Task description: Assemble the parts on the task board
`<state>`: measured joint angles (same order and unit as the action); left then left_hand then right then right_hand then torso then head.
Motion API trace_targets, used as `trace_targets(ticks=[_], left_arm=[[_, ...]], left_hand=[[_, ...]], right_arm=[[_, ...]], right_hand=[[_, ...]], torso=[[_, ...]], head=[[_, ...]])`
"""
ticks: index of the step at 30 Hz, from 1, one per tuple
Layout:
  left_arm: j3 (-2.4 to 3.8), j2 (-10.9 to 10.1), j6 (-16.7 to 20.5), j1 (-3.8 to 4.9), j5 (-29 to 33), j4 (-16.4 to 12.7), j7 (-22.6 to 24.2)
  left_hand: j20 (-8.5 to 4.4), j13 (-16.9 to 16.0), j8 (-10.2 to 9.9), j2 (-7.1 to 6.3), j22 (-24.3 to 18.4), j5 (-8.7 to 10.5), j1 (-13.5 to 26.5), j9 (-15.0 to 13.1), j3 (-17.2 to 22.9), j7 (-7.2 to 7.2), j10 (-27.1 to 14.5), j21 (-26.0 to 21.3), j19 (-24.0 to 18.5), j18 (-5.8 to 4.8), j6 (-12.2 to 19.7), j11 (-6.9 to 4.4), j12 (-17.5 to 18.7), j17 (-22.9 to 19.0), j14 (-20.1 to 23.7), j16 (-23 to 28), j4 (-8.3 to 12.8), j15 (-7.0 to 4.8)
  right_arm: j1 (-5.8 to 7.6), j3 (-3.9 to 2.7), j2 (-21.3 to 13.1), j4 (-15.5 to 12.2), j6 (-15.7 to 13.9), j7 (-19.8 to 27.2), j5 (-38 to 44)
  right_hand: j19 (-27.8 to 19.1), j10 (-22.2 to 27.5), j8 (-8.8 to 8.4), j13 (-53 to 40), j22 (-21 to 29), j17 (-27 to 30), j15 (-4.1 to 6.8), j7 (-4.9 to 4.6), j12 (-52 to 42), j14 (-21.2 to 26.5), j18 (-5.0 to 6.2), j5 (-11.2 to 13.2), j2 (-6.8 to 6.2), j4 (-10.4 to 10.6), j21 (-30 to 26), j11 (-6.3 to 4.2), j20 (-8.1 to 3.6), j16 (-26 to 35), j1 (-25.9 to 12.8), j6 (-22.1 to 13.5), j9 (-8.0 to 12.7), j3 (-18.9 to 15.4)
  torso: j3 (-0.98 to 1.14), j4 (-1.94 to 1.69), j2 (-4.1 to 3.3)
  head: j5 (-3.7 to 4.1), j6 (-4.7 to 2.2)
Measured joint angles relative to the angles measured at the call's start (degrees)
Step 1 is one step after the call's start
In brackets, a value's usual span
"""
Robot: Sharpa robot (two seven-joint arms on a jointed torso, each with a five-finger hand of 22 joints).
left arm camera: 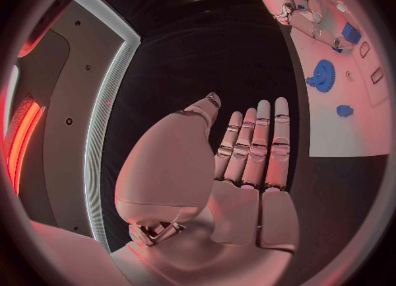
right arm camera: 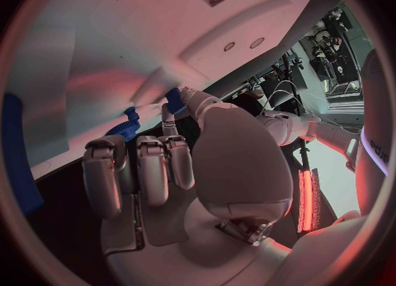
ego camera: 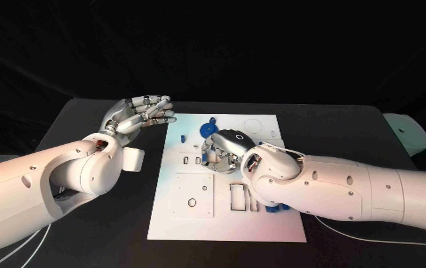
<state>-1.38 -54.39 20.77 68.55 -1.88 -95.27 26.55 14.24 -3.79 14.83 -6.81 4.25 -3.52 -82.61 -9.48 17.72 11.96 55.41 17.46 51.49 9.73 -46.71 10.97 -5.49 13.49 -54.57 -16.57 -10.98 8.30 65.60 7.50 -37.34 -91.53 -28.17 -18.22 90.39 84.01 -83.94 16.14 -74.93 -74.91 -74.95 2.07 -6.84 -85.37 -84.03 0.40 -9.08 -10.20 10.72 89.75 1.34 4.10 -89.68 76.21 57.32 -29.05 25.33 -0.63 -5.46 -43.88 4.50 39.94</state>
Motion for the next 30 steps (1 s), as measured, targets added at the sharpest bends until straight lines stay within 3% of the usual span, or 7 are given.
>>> trace_targets(ticks=[7,13,22,30], left_arm=[[0.0,0.0,0.0,0.0,0.0,0.0,0.0],[0.0,0.0,-0.1,0.0,0.0,0.0,-0.1],[0.0,0.0,-0.1,0.0,0.0,0.0,-0.1],[0.0,-0.1,-0.1,0.0,0.0,0.0,-0.2]], left_hand=[[0.0,0.0,0.0,0.0,0.0,0.0,0.0,0.0,0.0,0.0,0.0,0.0,0.0,-0.01,0.0,0.0,0.0,0.0,0.0,0.0,0.0,0.0],[0.0,0.0,0.0,0.0,0.0,0.0,0.0,0.0,0.0,0.0,0.0,0.0,0.0,-0.01,0.0,0.0,0.0,0.0,0.0,0.0,0.0,0.0],[0.0,0.0,0.0,0.01,0.0,0.0,0.0,0.0,0.0,0.0,0.0,0.0,0.0,-0.01,0.0,0.0,0.0,0.0,0.0,0.0,0.0,0.0],[0.0,0.0,0.0,0.01,-0.1,0.0,0.0,0.0,0.2,0.0,0.0,0.0,0.0,0.0,0.0,0.0,0.0,0.1,0.0,0.0,0.2,0.0]], right_arm=[[0.02,-0.03,0.0,0.1,0.2,0.0,0.1],[0.0,0.0,0.1,0.1,0.4,0.0,0.2],[-0.11,0.14,0.2,0.1,0.8,0.0,0.4],[-0.15,0.17,0.2,0.2,0.7,-0.1,0.5]], right_hand=[[0.0,0.0,-0.06,0.0,0.0,0.0,0.0,0.85,0.5,0.0,0.0,0.0,-0.93,0.0,0.0,0.0,0.0,0.0,-0.6,0.1,0.3,0.0],[0.0,0.0,-0.31,0.0,0.0,0.0,0.0,0.3,0.7,0.0,0.0,0.0,-1.3,0.0,0.0,0.0,0.0,0.0,-0.7,-0.4,0.5,0.0],[0.0,0.0,-0.52,0.0,0.0,0.0,0.0,0.27,0.9,0.0,0.0,0.0,-1.81,0.4,0.0,0.42,0.0,0.0,-1.2,-0.8,0.7,-0.4],[0.0,-0.2,-0.86,0.0,0.0,0.0,-0.02,-0.23,1.5,0.0,0.0,1.2,-2.62,1.3,0.0,0.65,0.0,0.0,-2.0,-1.3,1.0,-1.3]], torso=[[0.0,0.0,0.01],[0.0,0.01,0.01],[0.01,0.02,0.01],[0.01,0.01,0.01]], head=[[-0.01,0.05],[-0.04,0.08],[-0.05,0.14],[0.02,0.14]])
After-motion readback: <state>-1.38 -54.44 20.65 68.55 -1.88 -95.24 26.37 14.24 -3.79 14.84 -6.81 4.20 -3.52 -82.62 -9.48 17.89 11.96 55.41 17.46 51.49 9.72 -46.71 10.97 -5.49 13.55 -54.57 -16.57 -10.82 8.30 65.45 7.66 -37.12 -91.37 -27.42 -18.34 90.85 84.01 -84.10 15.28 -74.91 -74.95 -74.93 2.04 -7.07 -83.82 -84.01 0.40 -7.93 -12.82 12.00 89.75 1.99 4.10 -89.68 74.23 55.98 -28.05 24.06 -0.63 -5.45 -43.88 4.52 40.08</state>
